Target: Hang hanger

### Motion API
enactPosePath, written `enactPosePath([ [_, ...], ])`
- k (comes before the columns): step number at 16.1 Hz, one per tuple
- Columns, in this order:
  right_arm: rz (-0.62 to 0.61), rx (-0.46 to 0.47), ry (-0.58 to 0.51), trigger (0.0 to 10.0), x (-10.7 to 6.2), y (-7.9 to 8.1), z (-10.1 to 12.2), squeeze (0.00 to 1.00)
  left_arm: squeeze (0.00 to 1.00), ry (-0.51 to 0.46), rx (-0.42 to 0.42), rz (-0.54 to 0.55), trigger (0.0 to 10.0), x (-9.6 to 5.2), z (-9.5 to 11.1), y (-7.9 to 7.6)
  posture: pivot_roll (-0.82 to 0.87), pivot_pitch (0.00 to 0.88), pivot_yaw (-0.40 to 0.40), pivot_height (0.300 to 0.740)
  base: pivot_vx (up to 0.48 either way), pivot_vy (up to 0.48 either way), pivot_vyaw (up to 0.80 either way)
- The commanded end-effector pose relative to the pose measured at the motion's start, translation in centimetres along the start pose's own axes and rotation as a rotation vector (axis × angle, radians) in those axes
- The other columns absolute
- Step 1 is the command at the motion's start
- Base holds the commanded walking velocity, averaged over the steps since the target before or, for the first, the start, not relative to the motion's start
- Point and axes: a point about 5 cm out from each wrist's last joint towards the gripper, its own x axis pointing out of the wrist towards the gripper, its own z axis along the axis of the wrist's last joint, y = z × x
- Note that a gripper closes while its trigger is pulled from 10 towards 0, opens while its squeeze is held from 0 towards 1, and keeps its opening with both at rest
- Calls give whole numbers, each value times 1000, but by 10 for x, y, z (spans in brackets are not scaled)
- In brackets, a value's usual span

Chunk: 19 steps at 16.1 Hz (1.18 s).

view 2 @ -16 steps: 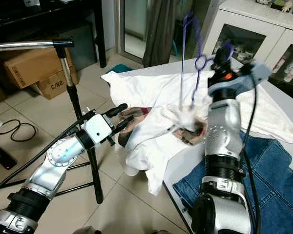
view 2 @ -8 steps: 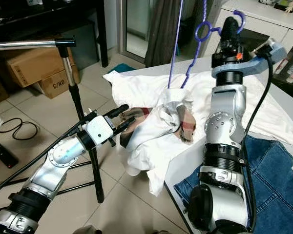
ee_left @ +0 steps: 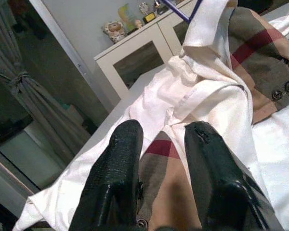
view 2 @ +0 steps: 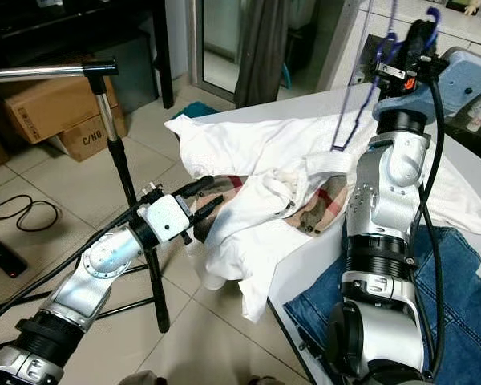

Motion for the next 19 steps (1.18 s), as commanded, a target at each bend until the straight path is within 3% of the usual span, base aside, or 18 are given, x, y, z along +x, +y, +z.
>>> enactPosePath([
  [1,-30,37,-10,0,3,0,3,0,0,-3,13,-12,10000,1,0,-3,61,27,-82,740,0,0,0],
  [3,-120,154,51,0,0,-7,-8,0,0,-2,15,-13,10000,1,0,-3,61,23,-81,740,0,0,0],
  [4,-297,318,144,0,-6,-23,-25,0,0,-3,17,-11,10000,2,0,-2,61,23,-81,740,0,0,0],
  [5,-405,400,194,0,-12,-33,-36,0,0,-4,18,-9,10000,2,0,-2,61,23,-81,740,0,0,0],
  [7,-494,466,236,0,-18,-43,-46,0,0,-3,20,-9,10000,2,0,-2,65,21,-82,740,0,0,0],
  [10,-623,726,267,0,-26,-55,-62,0,0,-4,21,-11,10000,2,0,-2,67,21,-80,740,0,0,0],
  [12,-607,779,259,0,-25,-55,-63,0,0,-4,25,-12,10000,2,0,-2,69,20,-80,740,0,0,0],
  [14,-483,758,232,0,-19,-46,-56,0,0,-1,33,-14,10000,2,-1,-2,71,19,-80,740,0,0,0],
  [15,-379,796,201,0,-14,-33,-50,0,0,3,42,-21,10000,1,-1,-3,69,19,-78,740,0,0,0],
  [18,-379,888,148,0,-9,-33,-44,0,0,5,54,-30,10000,1,-2,-4,69,19,-78,740,0,0,0],
  [19,-376,845,126,0,-4,-35,-39,0,0,6,63,-35,10000,2,-2,-4,70,18,-75,740,0,0,0],
])
